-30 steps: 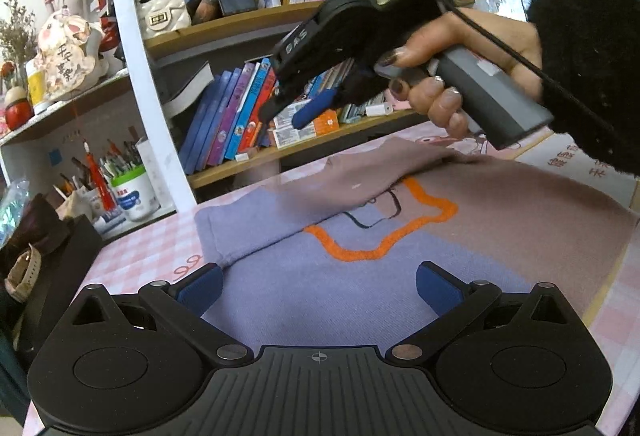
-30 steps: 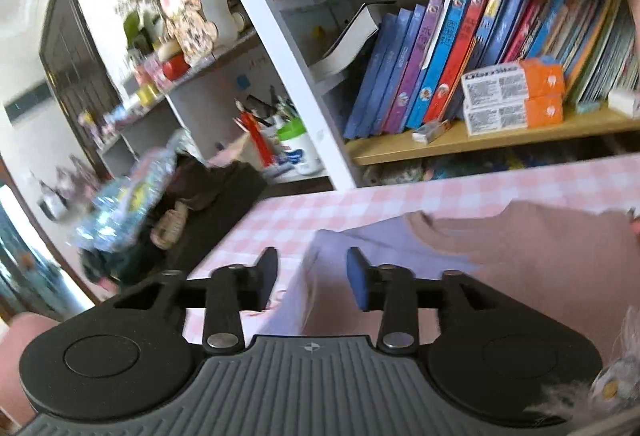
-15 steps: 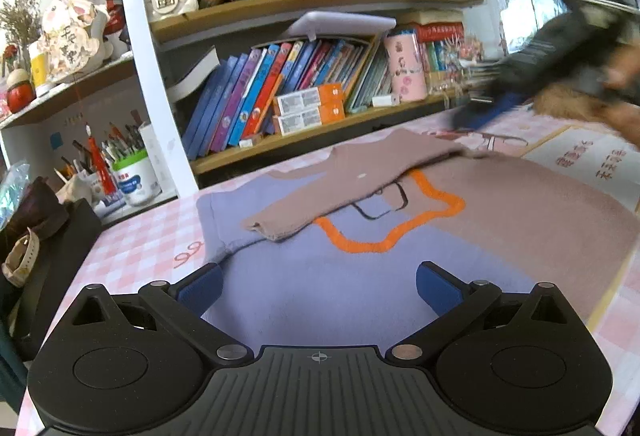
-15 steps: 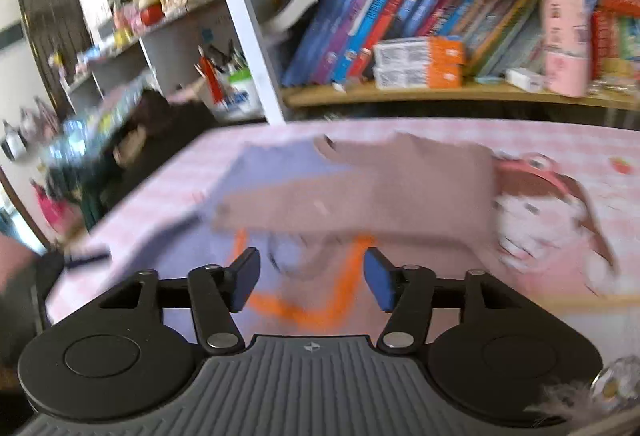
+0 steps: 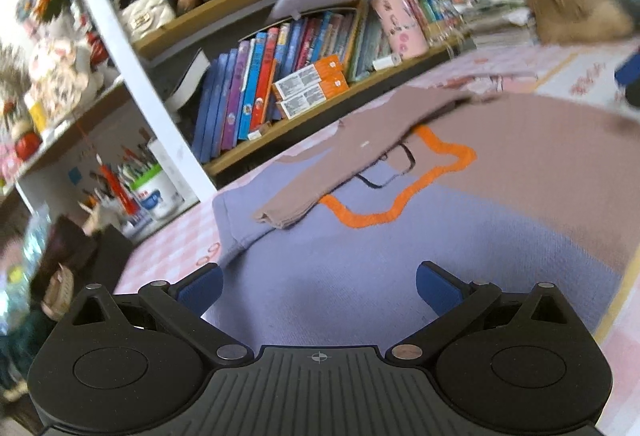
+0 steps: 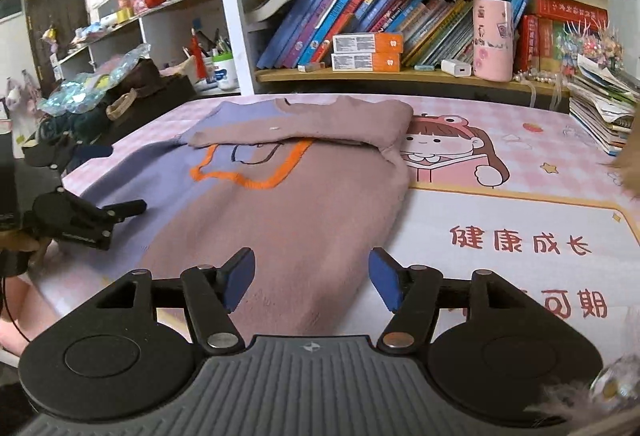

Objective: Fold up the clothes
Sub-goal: 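Open the right gripper and move it to the pink side edge, then grasp the pink side edge with the right gripper while the left gripper grasps the lavender side edge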

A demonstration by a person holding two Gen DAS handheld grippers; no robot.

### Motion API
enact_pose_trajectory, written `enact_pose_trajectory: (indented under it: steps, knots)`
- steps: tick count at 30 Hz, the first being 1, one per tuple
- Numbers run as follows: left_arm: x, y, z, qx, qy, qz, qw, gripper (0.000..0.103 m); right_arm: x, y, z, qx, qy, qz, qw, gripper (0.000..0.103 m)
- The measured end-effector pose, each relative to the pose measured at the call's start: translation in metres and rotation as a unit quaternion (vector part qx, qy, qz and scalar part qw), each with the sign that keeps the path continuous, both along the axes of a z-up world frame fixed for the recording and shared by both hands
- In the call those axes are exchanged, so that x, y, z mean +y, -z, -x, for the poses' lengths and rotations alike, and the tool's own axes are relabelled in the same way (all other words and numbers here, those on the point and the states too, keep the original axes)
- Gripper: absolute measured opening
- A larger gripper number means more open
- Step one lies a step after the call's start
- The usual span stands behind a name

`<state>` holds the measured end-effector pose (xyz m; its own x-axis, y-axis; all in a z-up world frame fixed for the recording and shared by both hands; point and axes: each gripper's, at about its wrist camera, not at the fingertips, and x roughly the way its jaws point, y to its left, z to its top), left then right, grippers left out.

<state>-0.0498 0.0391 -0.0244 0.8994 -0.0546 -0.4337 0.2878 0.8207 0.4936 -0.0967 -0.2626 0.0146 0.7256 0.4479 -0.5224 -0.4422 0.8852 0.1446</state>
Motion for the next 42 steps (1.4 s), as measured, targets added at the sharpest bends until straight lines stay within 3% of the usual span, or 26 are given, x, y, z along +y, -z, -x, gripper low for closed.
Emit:
enact_pose_trajectory:
  steps: [2,12,18,25,30,35,37,42]
  knots:
    - [-0.006,0.003,0.003,-0.010,0.001,-0.023,0.9997,0.103,-0.004,0.003,0.002,-0.002,0.000,-0.008,1.000,0.061]
    - [-0.011,0.004,0.005,-0.022,0.001,-0.041,0.9989,0.103,-0.012,0.016,-0.001,0.019,-0.004,-0.040,0.999,0.061]
    - [-0.001,-0.001,-0.004,0.008,-0.001,-0.002,1.0000,0.103,-0.014,0.024,-0.002,0.036,-0.003,-0.046,0.998,0.064]
    - [-0.005,0.000,0.000,0.001,-0.012,-0.010,0.9999,0.103,-0.014,0.026,0.000,0.040,-0.009,-0.052,0.998,0.067]
    - [0.009,-0.015,0.017,0.051,-0.047,0.037,0.9969,0.103,-0.018,0.027,0.001,0.042,-0.011,-0.063,0.997,0.067]
    - [0.041,-0.029,0.053,0.049,-0.077,0.099,0.9909,0.103,-0.016,0.027,0.001,0.042,-0.008,-0.066,0.997,0.066]
    - [0.056,-0.035,0.060,0.048,-0.100,0.137,0.9843,0.103,-0.014,0.026,0.001,0.041,-0.007,-0.062,0.997,0.064]
    - [0.084,-0.043,0.056,0.069,-0.132,0.250,0.9568,0.103,-0.012,0.026,0.002,0.040,-0.003,-0.055,0.998,0.057]
